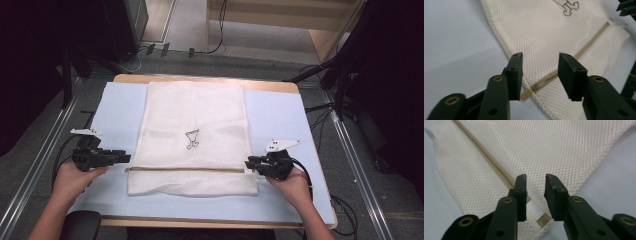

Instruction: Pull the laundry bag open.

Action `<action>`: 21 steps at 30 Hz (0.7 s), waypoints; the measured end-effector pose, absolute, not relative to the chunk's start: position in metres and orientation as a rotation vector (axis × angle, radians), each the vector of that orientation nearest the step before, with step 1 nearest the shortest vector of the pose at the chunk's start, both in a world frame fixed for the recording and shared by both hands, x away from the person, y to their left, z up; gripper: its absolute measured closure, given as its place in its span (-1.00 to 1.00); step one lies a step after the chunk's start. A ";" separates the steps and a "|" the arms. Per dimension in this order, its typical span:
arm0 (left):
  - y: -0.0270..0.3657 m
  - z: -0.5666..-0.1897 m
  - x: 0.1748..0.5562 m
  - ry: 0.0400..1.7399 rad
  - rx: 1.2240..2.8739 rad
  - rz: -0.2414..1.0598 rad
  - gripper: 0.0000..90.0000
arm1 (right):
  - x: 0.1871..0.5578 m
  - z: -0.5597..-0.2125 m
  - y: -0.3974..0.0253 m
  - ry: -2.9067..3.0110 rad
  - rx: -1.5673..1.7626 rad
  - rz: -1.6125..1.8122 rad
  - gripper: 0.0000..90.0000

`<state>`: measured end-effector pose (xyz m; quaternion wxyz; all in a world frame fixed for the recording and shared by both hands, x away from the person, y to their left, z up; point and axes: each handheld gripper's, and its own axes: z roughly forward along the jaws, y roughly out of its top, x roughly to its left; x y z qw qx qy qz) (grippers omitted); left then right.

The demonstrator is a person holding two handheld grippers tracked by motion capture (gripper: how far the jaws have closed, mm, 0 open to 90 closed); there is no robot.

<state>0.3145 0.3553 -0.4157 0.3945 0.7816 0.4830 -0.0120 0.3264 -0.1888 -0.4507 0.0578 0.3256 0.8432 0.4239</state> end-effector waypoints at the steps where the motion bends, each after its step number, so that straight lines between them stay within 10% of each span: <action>1: 0.354 -0.413 0.316 1.217 1.968 0.016 0.17 | 0.326 -0.449 -0.189 2.548 1.001 1.288 0.50; 11: 0.338 -0.408 0.332 1.186 1.929 0.185 -0.15 | 0.333 -0.443 -0.193 2.454 1.089 1.277 -0.09; 21: 0.329 -0.414 0.350 1.209 1.880 0.273 -0.21 | 0.342 -0.449 -0.208 2.387 1.154 1.274 -0.23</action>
